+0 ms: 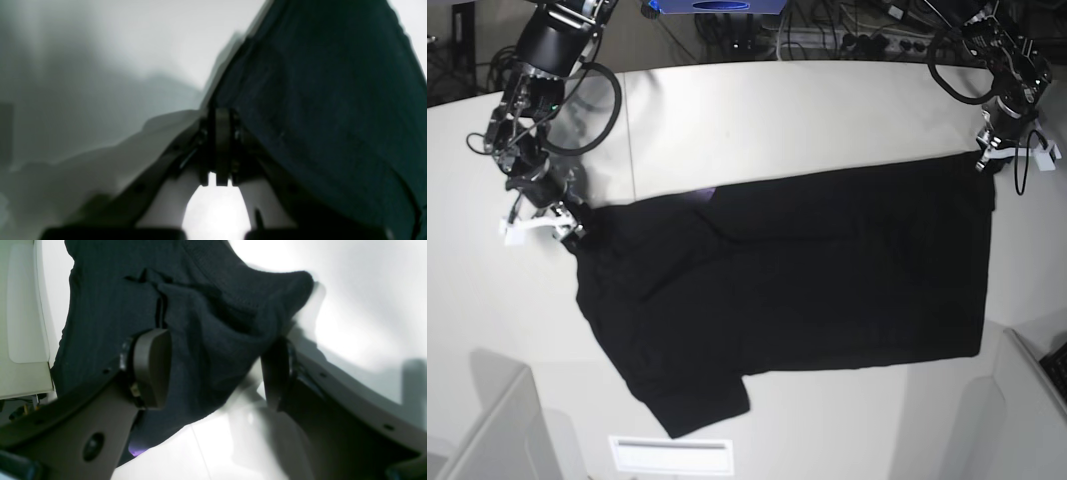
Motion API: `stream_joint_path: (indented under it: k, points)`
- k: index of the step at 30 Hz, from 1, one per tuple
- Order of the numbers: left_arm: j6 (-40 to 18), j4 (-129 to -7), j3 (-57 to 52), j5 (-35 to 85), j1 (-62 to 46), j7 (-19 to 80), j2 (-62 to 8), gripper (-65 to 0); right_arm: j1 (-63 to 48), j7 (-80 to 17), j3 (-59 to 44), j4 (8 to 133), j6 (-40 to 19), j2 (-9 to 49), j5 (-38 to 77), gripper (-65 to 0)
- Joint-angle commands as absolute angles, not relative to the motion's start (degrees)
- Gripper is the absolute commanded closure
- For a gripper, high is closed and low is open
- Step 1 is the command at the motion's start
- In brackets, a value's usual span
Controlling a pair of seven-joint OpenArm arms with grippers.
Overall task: Fold the T-shirt properly
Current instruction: 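Lift the shoulder corners with both grippers and drag the shirt, then drag the shirt by its shoulders with both grippers, flattening it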
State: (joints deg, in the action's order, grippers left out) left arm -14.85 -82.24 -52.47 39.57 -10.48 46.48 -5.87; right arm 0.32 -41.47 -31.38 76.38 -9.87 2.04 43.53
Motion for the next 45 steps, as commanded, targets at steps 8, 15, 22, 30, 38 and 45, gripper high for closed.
stream_joint_path:
  k: [8,15,22,30,38,45]
  points:
    - [-14.9,-82.9,-53.2,40.3,-10.8,45.9,-7.1,0.0,0.9,-41.2,-31.4,76.9,-9.8,3.1,43.5,-35.3]
    - [-14.8,-82.9,-53.2,40.3,-10.9,45.9,-8.0,0.0,0.8,-41.2,-31.9,76.8,-9.8,2.9,43.5,-26.0]
    - [-14.8,-82.1,-52.8,40.3,-10.6,46.0,-8.7,0.0,0.8,-41.2,-31.8,76.8,-9.8,3.0,43.6,0.0]
    - [-14.8,-82.6,-53.0,40.3,-10.9,46.0,-8.7,-8.1,0.8,-41.6,-31.5,76.8,-9.8,3.0,43.6,0.0]
    - [-14.8,-86.7,-53.4,40.7,-14.0,46.0,-8.3,-47.9,0.8,-41.6,-31.5,76.8,-9.8,3.0,43.6,0.0]
    - [-14.8,-87.2,-52.8,40.7,-15.5,46.0,-6.5,-51.5,0.8,-41.6,-31.4,76.8,-9.8,2.9,43.6,0.0]
